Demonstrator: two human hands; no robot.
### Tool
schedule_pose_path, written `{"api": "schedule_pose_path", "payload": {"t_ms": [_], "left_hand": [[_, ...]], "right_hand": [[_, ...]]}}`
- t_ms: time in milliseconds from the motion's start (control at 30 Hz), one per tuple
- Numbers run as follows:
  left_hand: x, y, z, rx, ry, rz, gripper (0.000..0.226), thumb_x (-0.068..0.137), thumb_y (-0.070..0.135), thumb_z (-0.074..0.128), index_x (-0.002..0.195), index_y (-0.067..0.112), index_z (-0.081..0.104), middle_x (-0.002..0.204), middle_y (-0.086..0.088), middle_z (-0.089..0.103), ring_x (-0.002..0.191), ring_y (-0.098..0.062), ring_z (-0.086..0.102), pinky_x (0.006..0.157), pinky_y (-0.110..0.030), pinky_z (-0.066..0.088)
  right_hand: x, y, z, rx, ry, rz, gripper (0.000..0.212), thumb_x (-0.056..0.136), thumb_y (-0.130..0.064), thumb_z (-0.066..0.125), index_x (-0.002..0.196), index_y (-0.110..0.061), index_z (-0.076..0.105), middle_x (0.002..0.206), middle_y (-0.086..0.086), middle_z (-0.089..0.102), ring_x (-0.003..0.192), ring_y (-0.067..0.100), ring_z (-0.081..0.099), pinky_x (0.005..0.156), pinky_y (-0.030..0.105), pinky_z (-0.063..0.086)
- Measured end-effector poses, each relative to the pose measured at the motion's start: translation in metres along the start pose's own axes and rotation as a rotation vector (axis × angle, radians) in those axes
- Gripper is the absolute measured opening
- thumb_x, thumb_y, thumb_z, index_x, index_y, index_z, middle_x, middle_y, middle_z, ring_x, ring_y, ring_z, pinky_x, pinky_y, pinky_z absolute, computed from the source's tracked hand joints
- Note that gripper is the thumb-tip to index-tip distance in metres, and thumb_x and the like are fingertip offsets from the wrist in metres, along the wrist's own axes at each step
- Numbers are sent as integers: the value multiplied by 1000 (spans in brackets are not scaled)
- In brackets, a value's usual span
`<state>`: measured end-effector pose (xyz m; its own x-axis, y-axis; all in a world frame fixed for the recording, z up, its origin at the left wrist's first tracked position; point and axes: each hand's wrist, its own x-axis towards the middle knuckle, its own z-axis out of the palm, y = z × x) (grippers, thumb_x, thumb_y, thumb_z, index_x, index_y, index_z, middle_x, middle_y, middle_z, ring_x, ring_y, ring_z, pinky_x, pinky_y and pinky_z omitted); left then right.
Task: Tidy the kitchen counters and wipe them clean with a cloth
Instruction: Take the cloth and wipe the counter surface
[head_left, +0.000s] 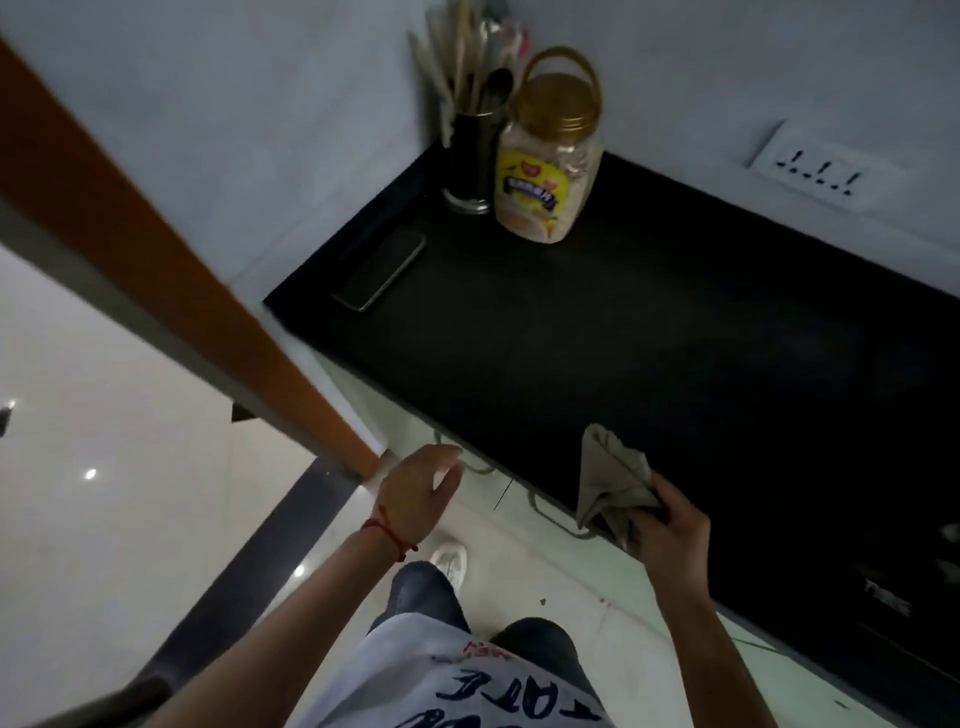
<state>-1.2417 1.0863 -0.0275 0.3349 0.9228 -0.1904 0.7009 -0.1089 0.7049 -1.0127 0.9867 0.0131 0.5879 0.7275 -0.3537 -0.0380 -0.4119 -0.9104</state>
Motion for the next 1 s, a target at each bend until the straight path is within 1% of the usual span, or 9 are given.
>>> {"api": "schedule_pose_path", "payload": {"t_ms": [133, 233, 367, 467, 567, 633, 700, 833, 1000], "left_hand": [[63, 18, -7, 104, -44, 201, 56, 81, 46, 33, 108, 8, 64, 105, -10, 67, 93, -23, 64, 80, -27, 51], [100, 27, 3, 232, -46, 362, 52, 83, 41, 36, 112, 6, 62, 111, -14, 66, 104, -30, 62, 89, -40, 53], [140, 44, 24, 422, -190, 355, 54, 91, 40, 35, 138, 13, 38, 149, -10, 34, 141, -27, 25, 116, -42, 20], [159, 40, 40, 557, -260, 321, 55, 94, 39, 32, 144, 18, 21, 156, -5, 13, 146, -22, 7, 120, -42, 7], [164, 29, 45, 655, -239, 326, 58, 90, 45, 21, 142, 19, 28, 154, -7, 24, 144, -25, 19, 117, -44, 15], [164, 27, 46, 697, -211, 333, 57, 89, 45, 23, 138, 19, 36, 149, -7, 36, 139, -26, 32, 113, -45, 21], [166, 27, 46, 707, -190, 332, 53, 89, 44, 28, 135, 20, 39, 145, -6, 41, 136, -25, 38, 111, -44, 22], [168, 25, 50, 688, -165, 331, 50, 88, 42, 34, 134, 22, 41, 144, -4, 44, 134, -23, 40, 114, -42, 23], [169, 22, 53, 672, -146, 324, 50, 87, 42, 37, 134, 24, 38, 145, -2, 42, 136, -19, 34, 113, -37, 15]], "right_hand": [[19, -18, 10, 66, 147, 4, 40, 79, 17, 48, 95, -14, 67, 43, -12, 55, 38, -1, 41, 39, 11, 33], [36, -26, 14, 48, 233, -26, 38, 81, 14, 50, 102, -12, 67, 53, -13, 57, 42, -4, 47, 42, 6, 35], [64, -40, 17, -28, 276, -63, 35, 83, 6, 55, 104, -20, 67, 74, -10, 66, 64, 2, 59, 54, 7, 46], [98, -49, 16, -78, 285, -40, 33, 84, -1, 57, 113, -15, 66, 85, -4, 67, 74, 5, 61, 57, 7, 48], [139, -60, 16, -133, 291, -49, 37, 86, -5, 58, 121, -14, 60, 97, -1, 68, 82, 7, 63, 65, 15, 51], [170, -70, 18, -193, 321, -79, 39, 86, -7, 58, 125, -14, 57, 110, 2, 67, 97, 13, 63, 80, 27, 55], [201, -81, 21, -248, 351, -105, 40, 87, -9, 58, 127, -16, 55, 117, 3, 64, 106, 14, 61, 89, 29, 53], [266, -104, 29, -353, 334, -210, 41, 88, -10, 54, 129, -16, 53, 125, 4, 61, 114, 16, 57, 94, 23, 44], [335, -120, 43, -529, 319, -369, 44, 87, -7, 49, 130, -17, 52, 134, 5, 55, 124, 23, 50, 103, 40, 43]]}}
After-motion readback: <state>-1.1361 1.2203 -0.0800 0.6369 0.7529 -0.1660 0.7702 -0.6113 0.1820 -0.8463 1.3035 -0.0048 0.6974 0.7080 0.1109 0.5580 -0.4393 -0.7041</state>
